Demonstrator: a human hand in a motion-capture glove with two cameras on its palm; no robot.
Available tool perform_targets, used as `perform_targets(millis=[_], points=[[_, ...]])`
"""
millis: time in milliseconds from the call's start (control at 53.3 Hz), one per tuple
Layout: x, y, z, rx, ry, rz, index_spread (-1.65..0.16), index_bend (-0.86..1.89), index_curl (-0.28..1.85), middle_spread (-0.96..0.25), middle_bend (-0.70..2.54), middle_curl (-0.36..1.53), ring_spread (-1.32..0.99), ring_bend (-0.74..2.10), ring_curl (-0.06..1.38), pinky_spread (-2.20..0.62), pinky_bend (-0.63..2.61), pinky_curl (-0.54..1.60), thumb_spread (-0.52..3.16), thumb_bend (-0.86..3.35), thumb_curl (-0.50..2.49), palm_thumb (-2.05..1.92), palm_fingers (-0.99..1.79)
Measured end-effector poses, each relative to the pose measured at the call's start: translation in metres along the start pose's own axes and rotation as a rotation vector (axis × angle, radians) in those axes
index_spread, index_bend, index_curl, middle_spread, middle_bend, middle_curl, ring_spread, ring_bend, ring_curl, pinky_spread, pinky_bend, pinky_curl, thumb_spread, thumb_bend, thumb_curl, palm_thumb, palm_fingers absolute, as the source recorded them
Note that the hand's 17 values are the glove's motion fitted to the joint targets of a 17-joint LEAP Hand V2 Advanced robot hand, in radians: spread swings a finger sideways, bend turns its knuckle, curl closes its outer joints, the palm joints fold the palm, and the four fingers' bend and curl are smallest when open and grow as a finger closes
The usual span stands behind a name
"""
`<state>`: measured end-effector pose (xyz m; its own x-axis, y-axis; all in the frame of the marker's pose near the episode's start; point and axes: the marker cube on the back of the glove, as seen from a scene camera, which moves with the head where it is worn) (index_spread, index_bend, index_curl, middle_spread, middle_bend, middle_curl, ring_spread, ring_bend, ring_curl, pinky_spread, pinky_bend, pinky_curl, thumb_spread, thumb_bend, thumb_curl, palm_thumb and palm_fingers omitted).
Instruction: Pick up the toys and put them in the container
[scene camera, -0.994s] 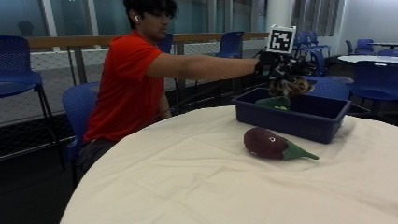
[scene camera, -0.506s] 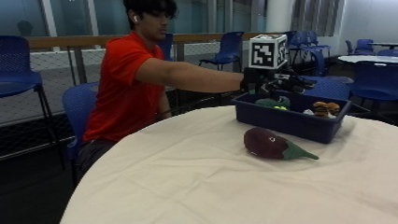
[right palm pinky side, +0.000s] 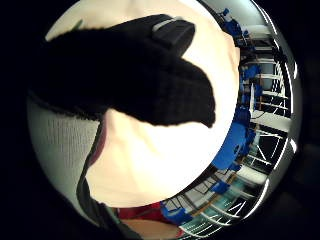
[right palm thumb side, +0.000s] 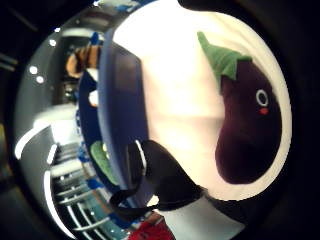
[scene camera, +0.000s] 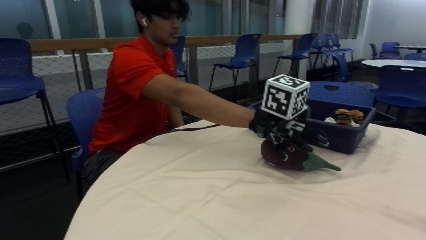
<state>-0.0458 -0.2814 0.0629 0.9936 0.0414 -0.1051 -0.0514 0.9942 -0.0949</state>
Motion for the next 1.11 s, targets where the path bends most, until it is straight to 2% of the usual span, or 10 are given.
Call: perform_targets(millis=[263, 356, 431, 450, 619, 788, 994, 1107], points=[[0.004, -0.005, 0.035, -0.104, 0.018, 0.047, -0.36, 0.11, 0.27, -0.05, 0.11, 0.22, 0.05, 0.26, 0.20, 0.08, 1.26, 0.37, 1.13, 0.01, 0.25, 0.05, -0.09], [0.004, -0.004, 0.034, -0.102, 0.052, 0.046, -0.37, 0.06, 0.22, -0.06, 0.11, 0.20, -0.05, 0.74, 0.32, -0.05, 1.24, 0.35, 1.30, 0.12, 0.30, 0.22, 0.16], [0.003, -0.002, 0.030, -0.058, 0.059, 0.037, -0.38, 0.06, 0.19, -0.07, 0.13, 0.19, -0.15, 0.96, 0.37, -0.13, 1.25, 0.35, 1.38, 0.17, 0.33, 0.30, 0.21], [0.002, -0.002, 0.029, -0.044, 0.059, 0.034, -0.39, 0.08, 0.19, -0.08, 0.14, 0.19, -0.19, 1.04, 0.41, -0.18, 1.27, 0.36, 1.41, 0.20, 0.34, 0.35, 0.32], [-0.004, 0.009, 0.001, 0.071, 0.020, -0.005, -0.41, 0.33, 0.27, -0.21, 0.28, 0.25, -0.37, 0.98, 0.41, -0.36, 1.14, 0.32, 1.31, 0.29, 0.48, 0.59, 0.67], [-0.029, 0.032, -0.061, 0.142, -0.020, -0.074, -0.42, 0.47, 0.37, -0.32, 0.36, 0.30, -0.47, 0.93, 0.41, -0.42, 1.01, 0.31, 1.12, 0.31, 0.61, 0.69, 0.84], [-0.116, 0.068, -0.121, 0.215, -0.049, -0.273, -0.42, 0.53, 0.46, -0.40, 0.39, 0.35, -0.53, 0.90, 0.44, -0.44, 0.94, 0.33, 0.95, 0.30, 0.75, 0.71, 0.87], [-0.161, 0.078, -0.138, 0.238, -0.053, -0.315, -0.42, 0.53, 0.49, -0.42, 0.38, 0.37, -0.55, 0.89, 0.45, -0.45, 0.93, 0.35, 0.88, 0.29, 0.81, 0.70, 0.85]])
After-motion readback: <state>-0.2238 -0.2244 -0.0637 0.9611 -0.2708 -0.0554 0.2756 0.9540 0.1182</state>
